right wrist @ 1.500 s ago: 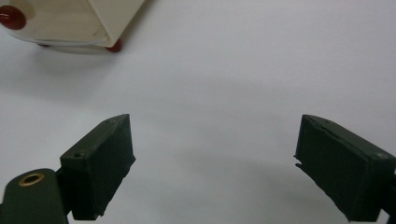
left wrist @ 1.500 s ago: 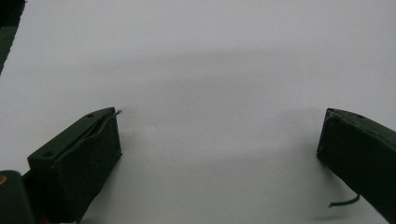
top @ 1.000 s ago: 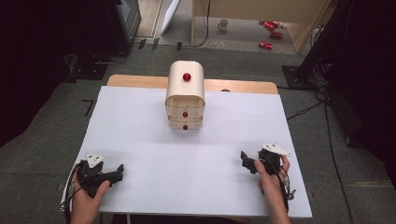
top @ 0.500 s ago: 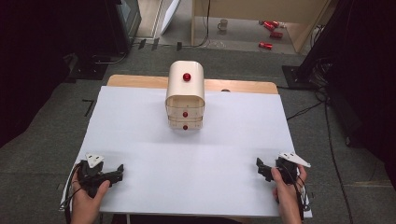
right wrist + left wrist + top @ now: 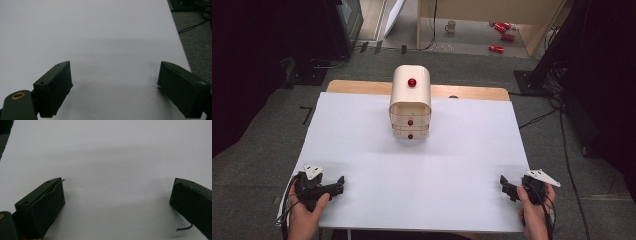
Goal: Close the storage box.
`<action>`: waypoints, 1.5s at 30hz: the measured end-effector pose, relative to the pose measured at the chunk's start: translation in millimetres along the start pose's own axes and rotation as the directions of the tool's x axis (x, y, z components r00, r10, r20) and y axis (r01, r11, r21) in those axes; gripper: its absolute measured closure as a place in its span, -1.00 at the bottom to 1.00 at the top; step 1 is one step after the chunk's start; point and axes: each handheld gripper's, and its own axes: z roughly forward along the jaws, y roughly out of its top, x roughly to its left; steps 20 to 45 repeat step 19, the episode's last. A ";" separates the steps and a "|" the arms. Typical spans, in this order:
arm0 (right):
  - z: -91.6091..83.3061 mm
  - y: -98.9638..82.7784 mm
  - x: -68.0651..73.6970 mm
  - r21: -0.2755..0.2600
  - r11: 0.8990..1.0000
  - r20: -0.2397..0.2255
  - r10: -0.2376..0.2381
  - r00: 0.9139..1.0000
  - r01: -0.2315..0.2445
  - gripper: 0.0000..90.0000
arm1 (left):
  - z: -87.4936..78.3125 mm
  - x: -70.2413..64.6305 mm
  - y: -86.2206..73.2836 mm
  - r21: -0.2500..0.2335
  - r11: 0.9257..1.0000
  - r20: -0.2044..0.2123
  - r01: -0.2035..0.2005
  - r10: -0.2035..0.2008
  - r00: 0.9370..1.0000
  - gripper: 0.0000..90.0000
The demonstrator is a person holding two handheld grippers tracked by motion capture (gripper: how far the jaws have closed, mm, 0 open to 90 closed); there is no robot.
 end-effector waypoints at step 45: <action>1.2 -5.6 1.0 0.020 0.995 0.035 -0.098 0.995 0.097 -0.76 | 0.0 -0.1 0.0 0.000 1.000 -0.001 0.000 0.000 1.000 -1.00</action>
